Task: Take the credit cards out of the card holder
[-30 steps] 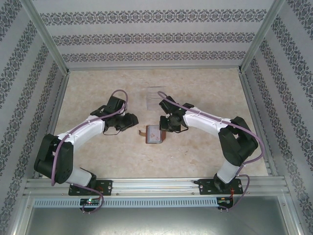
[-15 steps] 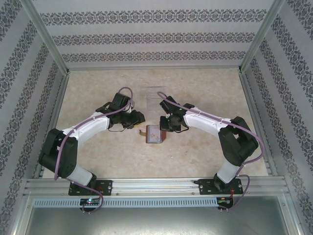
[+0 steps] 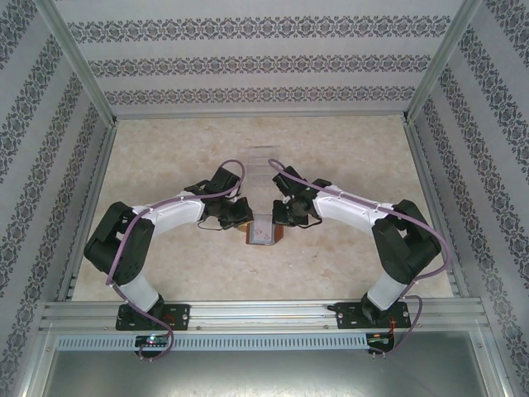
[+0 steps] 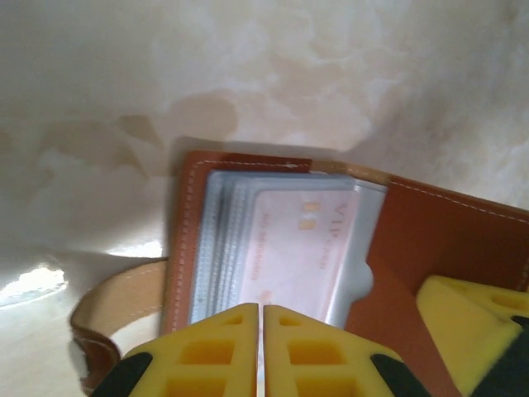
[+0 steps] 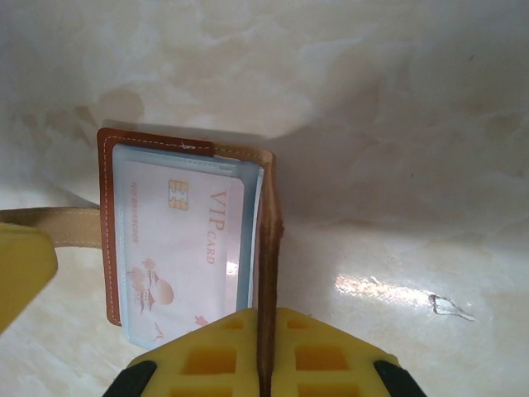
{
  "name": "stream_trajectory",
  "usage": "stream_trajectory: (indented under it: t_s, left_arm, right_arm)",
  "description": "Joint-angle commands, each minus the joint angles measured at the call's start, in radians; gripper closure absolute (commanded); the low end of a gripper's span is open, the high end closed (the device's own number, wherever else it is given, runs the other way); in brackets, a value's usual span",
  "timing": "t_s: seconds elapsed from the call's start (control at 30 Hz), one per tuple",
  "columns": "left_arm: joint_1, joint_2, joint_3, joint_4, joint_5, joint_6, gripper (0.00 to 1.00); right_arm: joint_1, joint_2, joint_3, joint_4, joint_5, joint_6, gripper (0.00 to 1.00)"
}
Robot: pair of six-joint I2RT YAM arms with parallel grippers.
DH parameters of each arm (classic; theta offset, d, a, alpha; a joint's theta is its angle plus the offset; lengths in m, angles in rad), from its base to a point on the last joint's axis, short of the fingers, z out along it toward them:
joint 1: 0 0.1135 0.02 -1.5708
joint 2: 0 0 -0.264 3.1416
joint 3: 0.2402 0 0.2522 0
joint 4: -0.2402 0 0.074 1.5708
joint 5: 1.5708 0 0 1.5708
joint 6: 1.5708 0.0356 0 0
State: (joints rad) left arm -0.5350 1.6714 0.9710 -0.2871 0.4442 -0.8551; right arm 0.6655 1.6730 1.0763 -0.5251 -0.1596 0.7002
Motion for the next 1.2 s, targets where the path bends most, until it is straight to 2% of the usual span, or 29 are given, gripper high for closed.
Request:
stream_trajectory:
  t_s: [0.0, 0.37, 0.67, 0.97, 1.17]
  left_arm:
    - [-0.001, 0.014, 0.016, -0.085, -0.083, 0.045, 0.91]
    - [0.001, 0.049, 0.056, -0.225, -0.210, 0.134, 0.92]
    - [0.001, 0.085, 0.065, -0.270, -0.243, 0.168, 0.95]
    - [0.002, 0.066, 0.024, -0.300, -0.302, 0.177, 0.95]
    - [0.003, -0.021, 0.020, -0.303, -0.341, 0.169, 0.93]
  right_arm:
    - [0.005, -0.031, -0.020, -0.003, -0.019, -0.023, 0.98]
    - [0.001, -0.024, -0.013, -0.036, -0.011, -0.028, 0.98]
    - [-0.006, -0.015, -0.011, -0.056, -0.001, -0.027, 0.99]
    - [-0.015, -0.015, -0.016, -0.064, 0.002, -0.034, 0.99]
    - [-0.019, -0.016, -0.015, -0.066, -0.004, -0.042, 1.00]
